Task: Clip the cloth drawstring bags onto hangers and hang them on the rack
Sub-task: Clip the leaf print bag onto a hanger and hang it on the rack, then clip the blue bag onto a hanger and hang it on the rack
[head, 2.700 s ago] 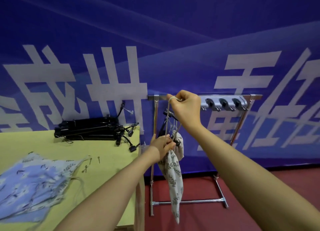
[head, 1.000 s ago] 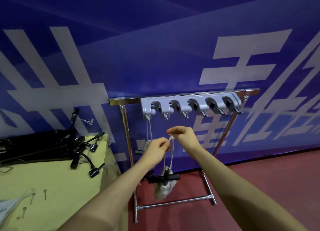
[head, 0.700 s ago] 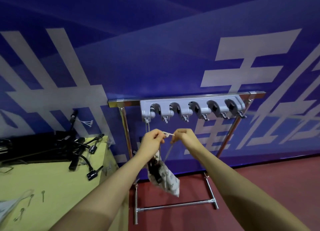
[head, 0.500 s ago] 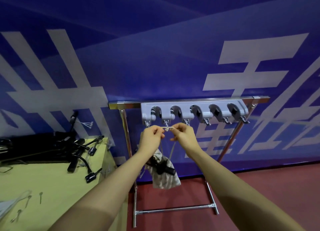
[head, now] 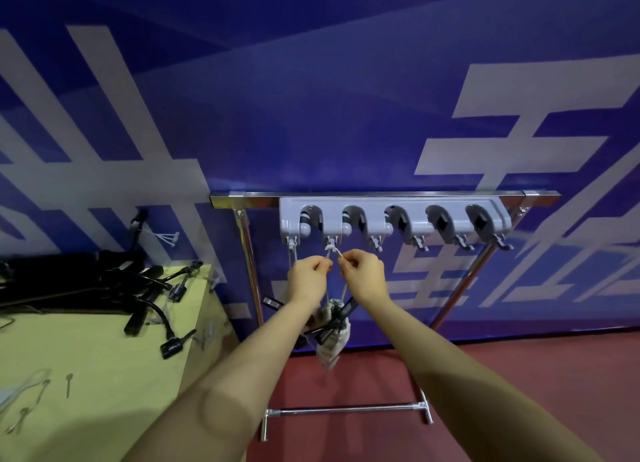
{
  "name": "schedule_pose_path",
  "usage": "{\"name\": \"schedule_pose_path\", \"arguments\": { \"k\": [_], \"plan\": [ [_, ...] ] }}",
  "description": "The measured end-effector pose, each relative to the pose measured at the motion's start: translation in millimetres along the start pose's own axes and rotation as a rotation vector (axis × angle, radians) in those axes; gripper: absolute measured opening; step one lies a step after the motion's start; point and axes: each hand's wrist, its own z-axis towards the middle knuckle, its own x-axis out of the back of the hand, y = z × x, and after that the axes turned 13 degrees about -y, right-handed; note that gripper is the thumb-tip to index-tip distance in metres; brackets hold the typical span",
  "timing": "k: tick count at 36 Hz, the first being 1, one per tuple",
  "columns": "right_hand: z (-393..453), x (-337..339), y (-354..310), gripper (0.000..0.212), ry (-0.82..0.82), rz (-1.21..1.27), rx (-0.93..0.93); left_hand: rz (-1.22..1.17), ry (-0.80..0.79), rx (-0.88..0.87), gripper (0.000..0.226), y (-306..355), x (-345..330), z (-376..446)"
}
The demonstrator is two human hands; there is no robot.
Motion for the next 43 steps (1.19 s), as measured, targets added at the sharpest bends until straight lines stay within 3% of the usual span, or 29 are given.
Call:
{"name": "schedule_pose_path", "arguments": {
  "k": [6, 16, 21, 28, 43],
  "plan": [
    [-15, -3, 0, 0.022, -0.002, 0.021, -0.047, 0.114, -0.042, 0.031, 0.029, -10, 4, -5],
    [-40, -40, -4, 0.019, -0.163, 0.035, -0.071, 0.018, 0.017, 0.116, 0.016, -51, 41, -32],
    [-49, -71, -28, 0.018, -0.229, 0.011, -0.024, -0.023, 0.026, 0.142, 0.026, -74, 78, -49],
    [-64, -143, -64, 0.015, -0.368, -0.020, 0.026, -0.065, 0.032, 0.112, 0.024, -109, 152, -87],
    [-92, -366, -164, 0.018, -0.571, -0.017, 0.070, 0.094, 0.146, 0.286, 0.021, -231, 359, -175]
  ]
}}
